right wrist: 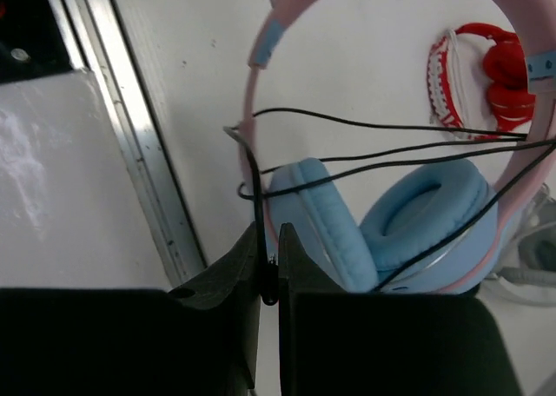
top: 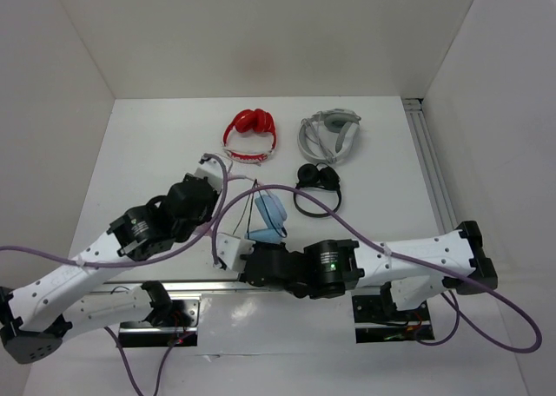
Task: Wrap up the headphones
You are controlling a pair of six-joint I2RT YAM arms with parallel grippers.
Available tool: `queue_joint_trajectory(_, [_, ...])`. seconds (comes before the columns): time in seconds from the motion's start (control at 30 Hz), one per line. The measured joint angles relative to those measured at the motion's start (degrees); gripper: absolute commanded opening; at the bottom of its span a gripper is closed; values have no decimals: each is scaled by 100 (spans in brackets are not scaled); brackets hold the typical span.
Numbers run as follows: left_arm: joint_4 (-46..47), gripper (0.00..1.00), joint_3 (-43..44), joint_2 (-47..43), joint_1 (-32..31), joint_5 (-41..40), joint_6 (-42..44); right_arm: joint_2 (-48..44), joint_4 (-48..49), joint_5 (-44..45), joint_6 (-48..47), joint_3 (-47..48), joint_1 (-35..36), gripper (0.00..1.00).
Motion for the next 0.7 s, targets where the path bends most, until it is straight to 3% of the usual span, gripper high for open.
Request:
queue_joint_trajectory(0.33, [378,0,-568,-1414,-588,498,859,262,-1163,918,-278,452,127,0])
queue_joint_trajectory(0.7, [667,0,-540,-321,-765,1027,855,273,-1768,1624,-702,925,262,0])
